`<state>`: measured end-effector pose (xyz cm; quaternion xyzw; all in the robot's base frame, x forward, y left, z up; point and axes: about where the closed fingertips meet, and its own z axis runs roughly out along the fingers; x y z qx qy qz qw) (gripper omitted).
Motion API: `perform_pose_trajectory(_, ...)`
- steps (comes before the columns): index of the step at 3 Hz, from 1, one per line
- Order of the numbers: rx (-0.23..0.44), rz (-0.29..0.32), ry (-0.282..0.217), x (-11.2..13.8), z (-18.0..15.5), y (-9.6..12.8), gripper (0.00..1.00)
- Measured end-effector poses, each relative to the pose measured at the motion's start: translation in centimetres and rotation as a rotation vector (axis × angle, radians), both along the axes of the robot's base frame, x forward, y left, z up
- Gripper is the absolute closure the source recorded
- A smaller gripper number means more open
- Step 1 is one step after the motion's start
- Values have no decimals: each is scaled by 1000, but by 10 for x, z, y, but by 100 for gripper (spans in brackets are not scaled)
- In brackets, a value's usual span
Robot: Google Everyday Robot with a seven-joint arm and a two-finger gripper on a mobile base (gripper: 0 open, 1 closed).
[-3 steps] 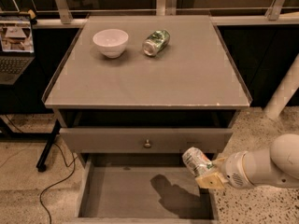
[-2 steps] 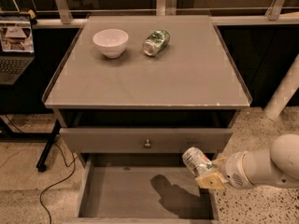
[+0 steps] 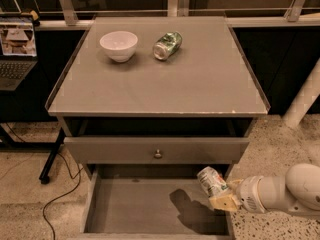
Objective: Place 7up can into middle drawer
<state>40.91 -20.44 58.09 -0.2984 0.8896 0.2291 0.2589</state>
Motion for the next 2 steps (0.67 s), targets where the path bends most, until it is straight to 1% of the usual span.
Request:
perform_pose_trajectory(1, 20, -23, 37, 5, -34, -2, 100)
perform_pose_trajectory(2, 35, -31, 78, 8, -59, 0, 100)
